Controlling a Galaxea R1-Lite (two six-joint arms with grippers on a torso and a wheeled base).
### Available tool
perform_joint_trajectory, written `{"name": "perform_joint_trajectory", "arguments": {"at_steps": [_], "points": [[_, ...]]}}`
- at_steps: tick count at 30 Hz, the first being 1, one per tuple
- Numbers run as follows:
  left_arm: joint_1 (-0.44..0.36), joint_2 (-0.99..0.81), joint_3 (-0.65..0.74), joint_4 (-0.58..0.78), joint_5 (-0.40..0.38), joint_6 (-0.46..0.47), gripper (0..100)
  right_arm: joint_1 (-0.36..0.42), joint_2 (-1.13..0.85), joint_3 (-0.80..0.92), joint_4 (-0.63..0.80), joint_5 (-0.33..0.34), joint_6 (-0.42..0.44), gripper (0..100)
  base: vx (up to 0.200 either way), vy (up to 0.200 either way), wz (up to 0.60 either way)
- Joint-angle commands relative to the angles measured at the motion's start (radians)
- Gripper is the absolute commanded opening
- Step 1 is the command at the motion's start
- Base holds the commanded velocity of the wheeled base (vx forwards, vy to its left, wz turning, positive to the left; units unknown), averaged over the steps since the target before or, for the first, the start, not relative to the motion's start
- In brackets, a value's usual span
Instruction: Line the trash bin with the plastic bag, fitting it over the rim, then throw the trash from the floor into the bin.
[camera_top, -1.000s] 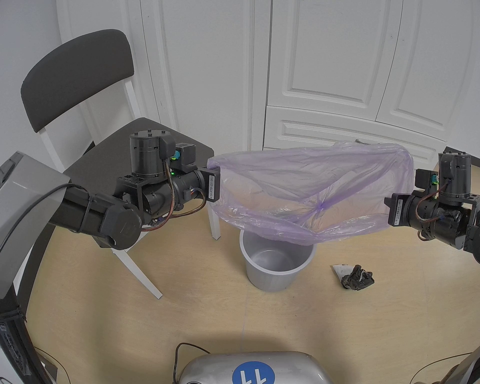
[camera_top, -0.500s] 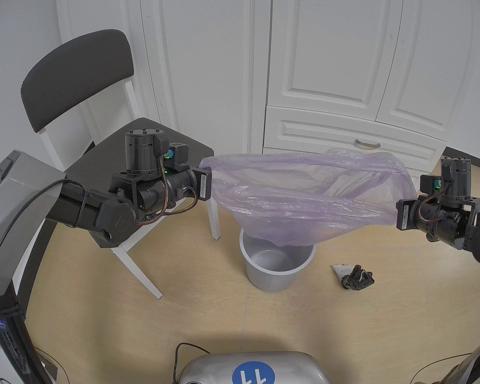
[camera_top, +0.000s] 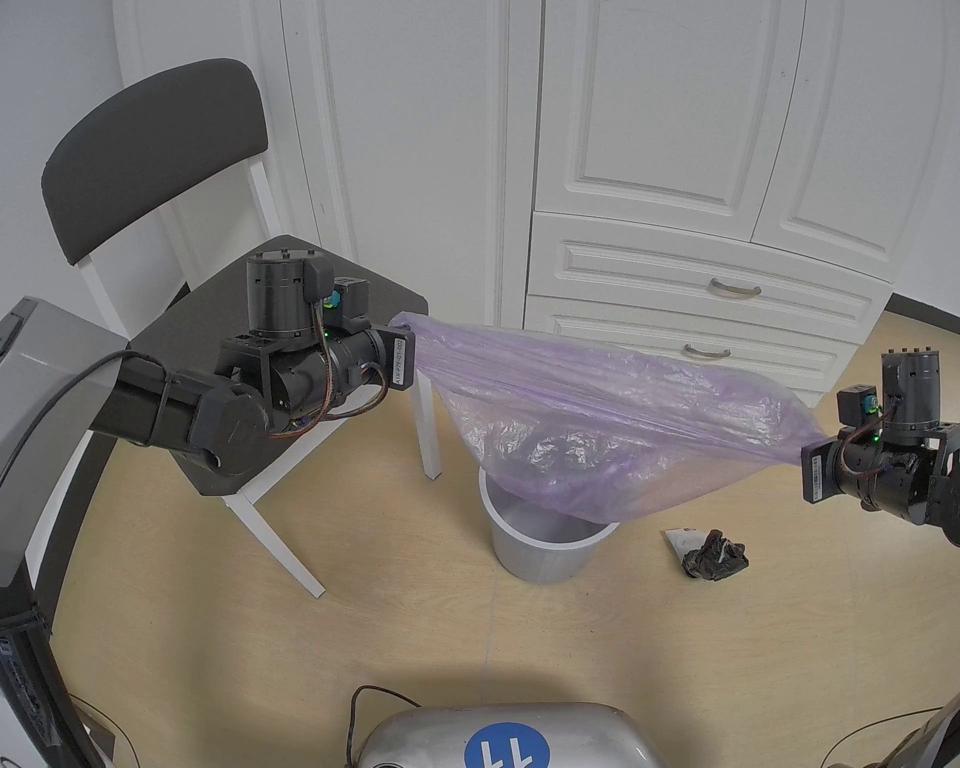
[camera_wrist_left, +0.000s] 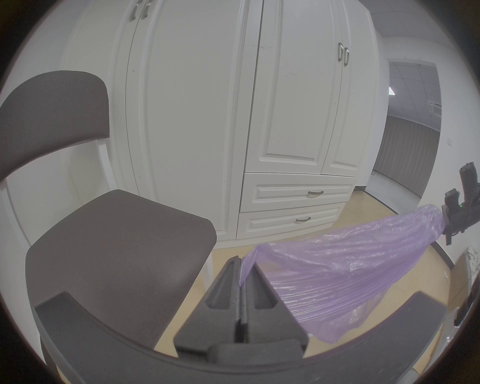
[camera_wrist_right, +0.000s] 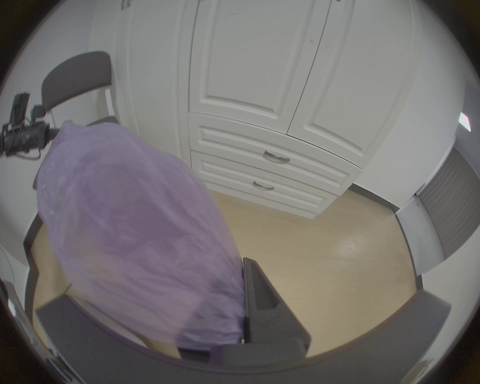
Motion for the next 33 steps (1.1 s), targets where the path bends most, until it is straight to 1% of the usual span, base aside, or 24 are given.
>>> {"name": "perform_joint_trajectory", "arguments": {"at_steps": [1,4,8,9,10,12,13,14,17,19,20,21,25,26,27,29,30,32,33], "points": [[0.003,0.0,-0.001,-0.001,0.002,0.0,0,-0.005,-0.006,0.028,0.001,-0.001,-0.019,0,0.0,0.0,0.0],[0.001,0.0,-0.006,-0.006,0.002,0.0,0,-0.004,-0.006,0.029,-0.001,-0.01,-0.027,0,0.0,0.0,0.0],[-0.008,0.017,-0.009,-0.038,0.001,-0.002,0,0.01,-0.008,0.045,-0.077,-0.016,-0.027,0,0.0,0.0,0.0],[-0.017,0.034,-0.012,-0.084,0.001,-0.003,0,0.024,0.002,0.079,-0.174,-0.007,-0.033,0,0.0,0.0,0.0],[-0.022,0.043,-0.014,-0.102,0.001,-0.003,0,0.032,0.006,0.091,-0.208,-0.007,-0.035,0,0.0,0.0,0.0],[-0.036,0.077,-0.015,-0.179,0.002,-0.002,0,0.059,0.029,0.143,-0.347,0.007,-0.067,0,0.0,0.0,0.0],[-0.037,0.078,-0.014,-0.182,0.001,-0.002,0,0.059,0.031,0.146,-0.355,0.008,-0.07,0,0.0,0.0,0.0],[-0.056,0.095,-0.014,-0.223,0.001,0.0,0,0.062,0.052,0.181,-0.449,0.048,-0.104,0,0.0,0.0,0.0],[-0.091,0.104,-0.009,-0.268,-0.004,-0.011,0,0.067,0.092,0.237,-0.588,0.14,-0.159,0,0.0,0.0,0.0],[-0.117,0.104,0.0,-0.297,-0.005,-0.018,0,0.067,0.124,0.256,-0.669,0.186,-0.182,0,0.0,0.0,0.0],[-0.123,0.104,0.0,-0.305,-0.005,-0.022,0,0.07,0.13,0.26,-0.688,0.192,-0.184,0,0.0,0.0,0.0],[-0.146,0.11,0.006,-0.329,-0.002,-0.034,0,0.085,0.16,0.266,-0.746,0.203,-0.182,0,0.0,0.0,0.0],[-0.192,0.123,0.009,-0.372,-0.002,-0.068,0,0.116,0.238,0.276,-0.861,0.203,-0.182,0,0.0,0.0,0.0],[-0.192,0.123,0.009,-0.372,-0.002,-0.068,0,0.116,0.238,0.276,-0.861,0.203,-0.182,0,0.0,0.0,0.0],[-0.212,0.127,0.009,-0.391,-0.002,-0.089,0,0.13,0.279,0.278,-0.907,0.203,-0.181,0,0.0,0.0,0.0],[-0.223,0.13,0.011,-0.398,-0.002,-0.1,0,0.136,0.298,0.278,-0.93,0.203,-0.181,0,0.0,0.0,0.0],[-0.252,0.143,0.012,-0.415,-0.002,-0.124,0,0.153,0.344,0.275,-0.976,0.195,-0.181,0,0.0,0.0,0.0],[-0.264,0.149,0.012,-0.42,-0.002,-0.132,0,0.159,0.362,0.273,-0.996,0.195,-0.181,0,0.0,0.0,0.0],[-0.286,0.164,0.014,-0.43,-0.002,-0.138,0,0.173,0.396,0.27,-1.036,0.194,-0.179,0,0.0,0.0,0.0]]}}
